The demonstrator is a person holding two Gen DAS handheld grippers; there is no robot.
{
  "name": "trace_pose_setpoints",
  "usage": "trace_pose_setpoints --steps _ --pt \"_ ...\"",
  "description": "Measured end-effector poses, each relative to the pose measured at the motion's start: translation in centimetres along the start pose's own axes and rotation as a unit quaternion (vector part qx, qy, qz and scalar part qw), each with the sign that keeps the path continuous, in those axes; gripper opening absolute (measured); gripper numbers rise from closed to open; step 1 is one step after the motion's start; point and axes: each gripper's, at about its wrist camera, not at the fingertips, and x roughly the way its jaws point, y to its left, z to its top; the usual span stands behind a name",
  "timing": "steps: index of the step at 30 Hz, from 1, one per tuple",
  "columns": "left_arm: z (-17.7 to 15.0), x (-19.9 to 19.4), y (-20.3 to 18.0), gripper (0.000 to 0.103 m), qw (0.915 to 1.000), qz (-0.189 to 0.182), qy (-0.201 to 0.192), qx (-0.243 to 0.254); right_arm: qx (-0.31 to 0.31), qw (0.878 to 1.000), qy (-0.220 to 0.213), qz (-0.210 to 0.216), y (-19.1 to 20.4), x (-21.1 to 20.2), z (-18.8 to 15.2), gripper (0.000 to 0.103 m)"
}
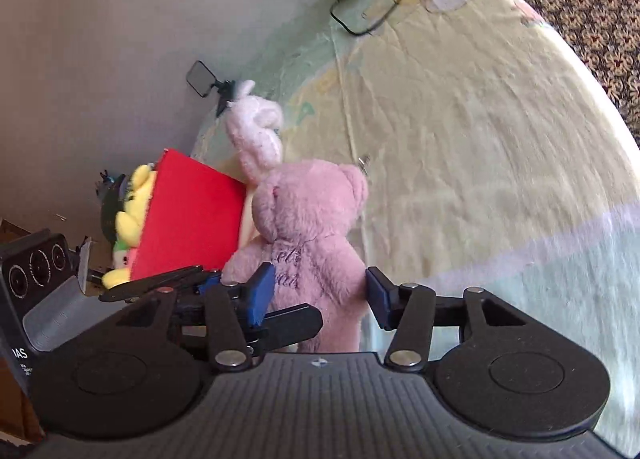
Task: Organize objects
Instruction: 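Lift the pink teddy with the right gripper and carry it over the box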
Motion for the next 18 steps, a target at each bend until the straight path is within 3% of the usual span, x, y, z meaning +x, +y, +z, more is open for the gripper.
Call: trace_pose_setpoints --steps 9,18 --pt "0.8 -9.2 0.8 0.067 0.9940 -0.016 -0.099 0.043 -0.042 0.995 -0.080 0.035 7.3 -3.0 -0.3 0.053" --pt "-0.1 -20.2 6.9 0.067 0.9794 -0.006 -0.197 0.043 -0.106 0.982 -0.129 0.091 17.7 -0.5 -0.1 0.053"
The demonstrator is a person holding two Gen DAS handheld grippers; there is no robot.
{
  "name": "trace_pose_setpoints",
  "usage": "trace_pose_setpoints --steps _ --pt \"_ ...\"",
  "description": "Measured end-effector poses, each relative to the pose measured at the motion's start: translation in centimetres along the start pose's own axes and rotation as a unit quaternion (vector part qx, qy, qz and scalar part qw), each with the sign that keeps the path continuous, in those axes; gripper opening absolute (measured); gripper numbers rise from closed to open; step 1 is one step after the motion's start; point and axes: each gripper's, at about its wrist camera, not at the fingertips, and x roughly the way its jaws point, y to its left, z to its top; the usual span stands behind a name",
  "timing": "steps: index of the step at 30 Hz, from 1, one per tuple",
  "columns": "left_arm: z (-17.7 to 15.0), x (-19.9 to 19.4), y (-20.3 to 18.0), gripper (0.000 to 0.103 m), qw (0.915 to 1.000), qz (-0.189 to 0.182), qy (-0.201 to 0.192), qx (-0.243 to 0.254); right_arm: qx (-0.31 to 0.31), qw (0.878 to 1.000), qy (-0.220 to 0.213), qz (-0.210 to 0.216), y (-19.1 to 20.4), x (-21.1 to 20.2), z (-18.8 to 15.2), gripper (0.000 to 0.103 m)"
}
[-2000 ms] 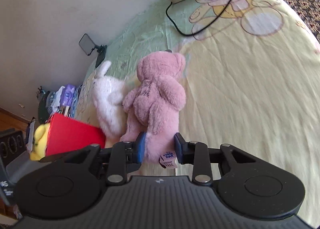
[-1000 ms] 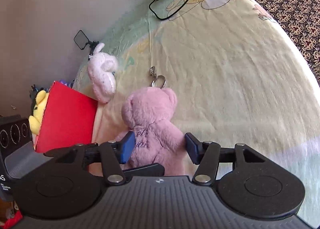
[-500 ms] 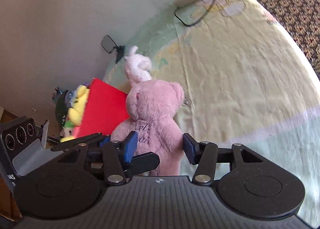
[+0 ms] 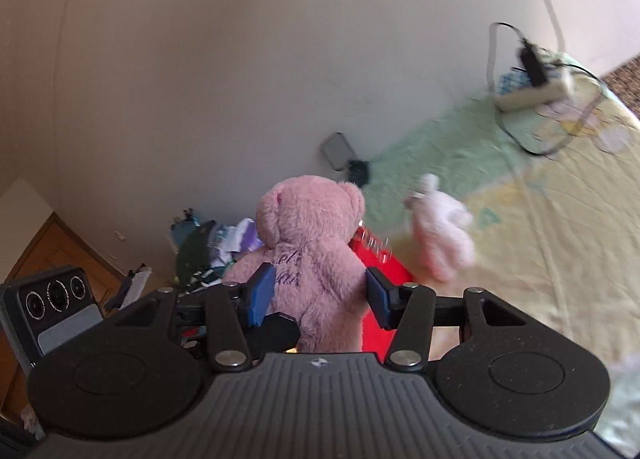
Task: Organize objects
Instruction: 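Lift the pink teddy with the right gripper and carry it over the box, then lower the pink teddy into the box beside the green plush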
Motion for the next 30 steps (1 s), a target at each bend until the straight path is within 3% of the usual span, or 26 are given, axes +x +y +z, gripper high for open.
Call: trace_pose_setpoints --steps 5,11,23,30 --pt "0.3 -4.4 4.2 0.067 0.9991 0.033 -0.029 -0.002 -0.030 0.999 0.000 0.036 4.1 4.6 -0.1 0.053" --pt "-0.6 -7.6 8.7 0.067 0.9977 0.058 -0.032 -0.017 -0.050 0.997 0.017 0.053 7.4 9.6 -1.5 0.053" --pt "-4.5 -7.8 16.2 0.067 0.9941 0.089 0.021 -0.058 -0.058 0.995 0.074 0.026 8.9 17.0 -5.6 0.053" --pt "-5.3 -6.3 17.7 0.067 0.9924 0.095 0.039 -0.067 -0.044 0.995 0.088 0.011 8.1 18.3 -6.4 0.053"
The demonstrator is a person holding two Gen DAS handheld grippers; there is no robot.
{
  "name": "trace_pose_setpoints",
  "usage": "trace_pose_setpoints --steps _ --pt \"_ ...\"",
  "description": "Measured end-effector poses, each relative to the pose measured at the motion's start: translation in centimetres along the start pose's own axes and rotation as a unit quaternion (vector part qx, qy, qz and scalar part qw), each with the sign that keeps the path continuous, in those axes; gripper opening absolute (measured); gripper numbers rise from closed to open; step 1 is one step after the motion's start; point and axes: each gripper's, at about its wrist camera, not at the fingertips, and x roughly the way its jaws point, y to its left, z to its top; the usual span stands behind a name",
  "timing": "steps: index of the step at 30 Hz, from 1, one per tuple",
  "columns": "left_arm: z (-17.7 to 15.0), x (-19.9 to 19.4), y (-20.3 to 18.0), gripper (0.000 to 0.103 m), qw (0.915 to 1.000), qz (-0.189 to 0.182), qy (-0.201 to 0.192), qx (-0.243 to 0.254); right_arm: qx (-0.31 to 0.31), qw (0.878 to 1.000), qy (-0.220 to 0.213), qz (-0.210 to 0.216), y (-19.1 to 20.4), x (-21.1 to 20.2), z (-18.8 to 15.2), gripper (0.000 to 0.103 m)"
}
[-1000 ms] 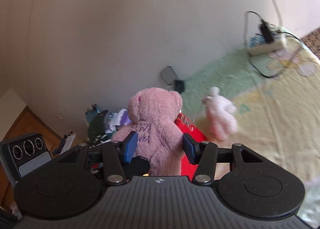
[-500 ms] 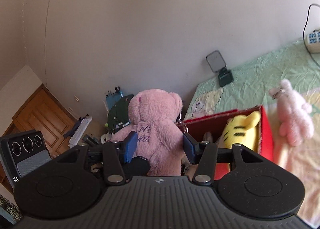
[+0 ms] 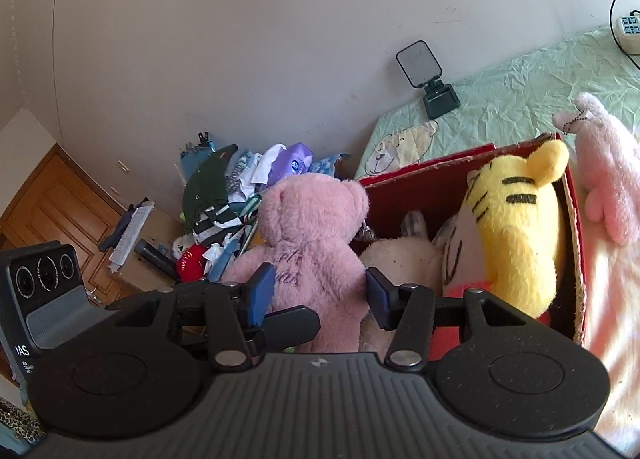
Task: Organize objects
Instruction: 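Lower the pink teddy into the box beside the green plush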
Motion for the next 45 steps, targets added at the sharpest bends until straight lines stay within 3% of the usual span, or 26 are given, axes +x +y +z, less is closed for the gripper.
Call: trace_pose_setpoints --steps 6,25,30,36,45 --pt "0.1 0.9 -0.2 0.067 1.0000 -0.005 -0.001 -0.002 -0.009 1.000 -0.011 -0.014 0.0 -0.1 0.0 0.053" --pt "-1.1 0.8 4.5 0.068 0.9968 0.072 0.015 -0.030 -0.021 0.999 0.045 -0.006 1.6 6.8 -0.1 0.053" --pt "-1.0 1.6 3.3 0.068 0.9969 0.075 0.019 -0.014 -0.003 0.999 0.050 -0.011 0.4 6.1 0.0 0.053" --pt "-0.9 2.7 1.4 0.073 0.9965 0.077 0.026 0.019 0.026 0.998 0.046 -0.020 -1.6 4.5 -0.1 0.044" --pt "-0.7 2.8 2.9 0.078 0.9924 0.114 0.046 0.010 0.039 0.997 0.060 -0.003 -1.0 6.9 -0.3 0.046"
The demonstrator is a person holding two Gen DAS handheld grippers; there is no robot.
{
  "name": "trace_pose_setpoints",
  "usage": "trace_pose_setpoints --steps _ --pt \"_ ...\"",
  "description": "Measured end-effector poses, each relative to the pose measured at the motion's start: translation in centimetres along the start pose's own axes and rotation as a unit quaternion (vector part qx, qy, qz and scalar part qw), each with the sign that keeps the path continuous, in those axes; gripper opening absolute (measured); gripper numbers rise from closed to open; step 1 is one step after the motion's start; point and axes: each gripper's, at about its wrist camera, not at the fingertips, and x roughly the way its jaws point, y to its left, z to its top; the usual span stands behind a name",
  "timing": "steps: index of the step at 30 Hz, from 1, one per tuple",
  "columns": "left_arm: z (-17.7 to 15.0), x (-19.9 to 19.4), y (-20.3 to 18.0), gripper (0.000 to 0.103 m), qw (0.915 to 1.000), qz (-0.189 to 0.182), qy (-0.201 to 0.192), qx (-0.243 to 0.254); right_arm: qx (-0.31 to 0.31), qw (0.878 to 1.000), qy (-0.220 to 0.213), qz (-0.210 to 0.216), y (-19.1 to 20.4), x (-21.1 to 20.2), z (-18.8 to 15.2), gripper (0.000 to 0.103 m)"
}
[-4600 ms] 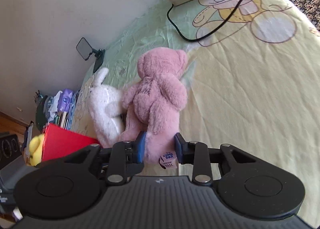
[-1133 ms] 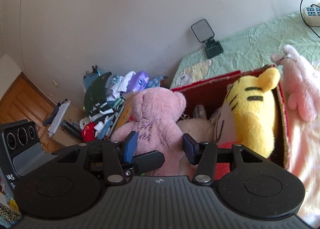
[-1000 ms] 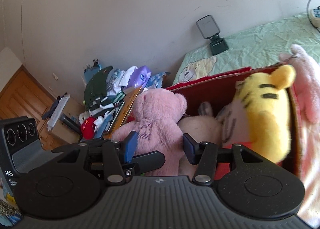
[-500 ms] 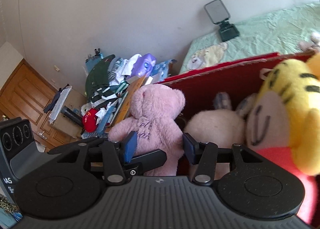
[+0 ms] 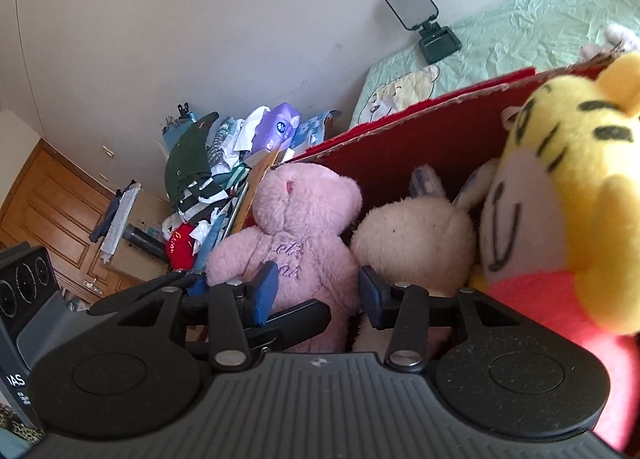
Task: Organize objects
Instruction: 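Lower the pink teddy into the box beside the green plush, then push the pink teddy down into the box with the right gripper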
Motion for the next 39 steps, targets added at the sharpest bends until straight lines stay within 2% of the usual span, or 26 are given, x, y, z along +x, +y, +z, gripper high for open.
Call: trace_pose_setpoints --steps 6,12,23,27,39 --pt "0.2 0.4 -0.7 0.083 0.9999 0.014 0.006 0.004 0.015 1.000 -0.001 0.002 -0.7 -0.4 0.0 0.045" --pt "0.4 0.9 -1.1 0.088 0.9997 0.020 0.013 0.011 0.012 1.000 -0.007 -0.013 -0.5 -0.8 -0.1 0.045" --pt "0.6 1.4 -0.8 0.092 0.9995 0.021 0.017 0.012 0.013 0.999 -0.013 -0.030 -0.3 -0.5 -0.1 0.045" --pt "0.7 1.4 -0.9 0.097 0.9995 0.021 0.020 0.014 0.004 0.999 -0.017 -0.037 -0.1 -0.7 -0.3 0.045" --pt "0.6 1.2 -1.1 0.099 0.9992 0.027 0.024 0.016 0.023 0.999 -0.020 -0.033 -0.5 -1.3 -0.6 0.043"
